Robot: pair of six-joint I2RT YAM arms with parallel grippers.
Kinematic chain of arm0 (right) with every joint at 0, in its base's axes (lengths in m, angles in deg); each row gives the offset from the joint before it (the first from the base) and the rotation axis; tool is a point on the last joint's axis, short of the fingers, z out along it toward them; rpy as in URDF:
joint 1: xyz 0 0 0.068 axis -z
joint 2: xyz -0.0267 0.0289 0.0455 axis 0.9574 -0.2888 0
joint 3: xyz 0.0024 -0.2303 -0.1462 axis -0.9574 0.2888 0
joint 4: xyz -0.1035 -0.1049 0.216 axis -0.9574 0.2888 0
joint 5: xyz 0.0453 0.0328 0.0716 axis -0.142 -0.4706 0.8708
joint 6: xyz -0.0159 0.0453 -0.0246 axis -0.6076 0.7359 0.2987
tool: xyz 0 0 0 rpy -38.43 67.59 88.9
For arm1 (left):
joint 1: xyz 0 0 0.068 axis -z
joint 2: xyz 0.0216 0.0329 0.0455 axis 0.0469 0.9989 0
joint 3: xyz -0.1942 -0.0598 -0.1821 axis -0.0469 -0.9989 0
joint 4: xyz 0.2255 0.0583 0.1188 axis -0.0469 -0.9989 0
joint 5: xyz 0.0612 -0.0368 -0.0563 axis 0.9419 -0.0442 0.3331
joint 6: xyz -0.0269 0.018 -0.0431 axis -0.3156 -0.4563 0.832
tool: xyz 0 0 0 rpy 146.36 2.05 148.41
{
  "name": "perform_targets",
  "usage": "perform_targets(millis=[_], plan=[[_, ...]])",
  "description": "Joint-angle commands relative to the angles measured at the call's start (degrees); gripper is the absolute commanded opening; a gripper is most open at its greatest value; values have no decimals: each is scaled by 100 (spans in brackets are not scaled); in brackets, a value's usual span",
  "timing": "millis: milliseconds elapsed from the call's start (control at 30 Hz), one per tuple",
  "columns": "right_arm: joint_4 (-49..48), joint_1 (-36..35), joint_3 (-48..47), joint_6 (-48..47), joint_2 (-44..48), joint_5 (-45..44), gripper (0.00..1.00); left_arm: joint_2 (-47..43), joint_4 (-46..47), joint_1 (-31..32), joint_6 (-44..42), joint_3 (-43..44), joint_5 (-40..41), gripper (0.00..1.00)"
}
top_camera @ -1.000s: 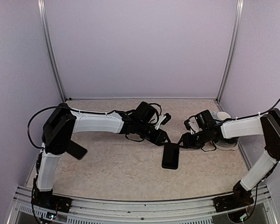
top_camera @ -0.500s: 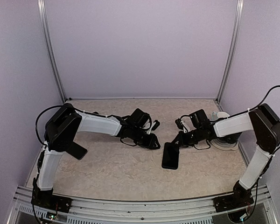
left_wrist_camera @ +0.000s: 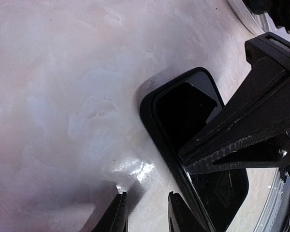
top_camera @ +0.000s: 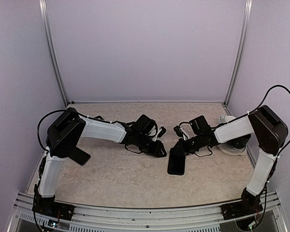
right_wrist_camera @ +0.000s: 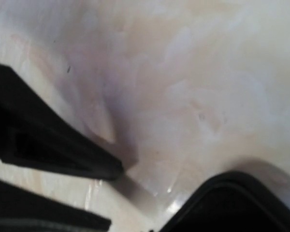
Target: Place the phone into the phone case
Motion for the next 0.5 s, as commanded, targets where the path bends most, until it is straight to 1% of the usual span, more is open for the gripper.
perform_targets(millis=[0, 200, 267, 333, 433, 467], plan=[[299, -55, 86, 25, -21, -239, 0, 40, 81, 99, 31, 27, -134, 30], [531, -51, 417, 158, 376, -549, 0, 92, -125, 266, -128, 266, -136, 30], [581, -31, 550, 169, 402, -734, 0, 117, -179, 323, -146, 331, -75, 30], [511, 27, 680, 200, 322, -713, 0, 156, -313, 388, -189, 504, 65, 30], [435, 64, 724, 237, 203, -626, 0, 302, -711, 477, -376, 838, 377, 20], [435, 64, 732, 247, 206, -641, 0, 335, -807, 518, -451, 897, 397, 19]])
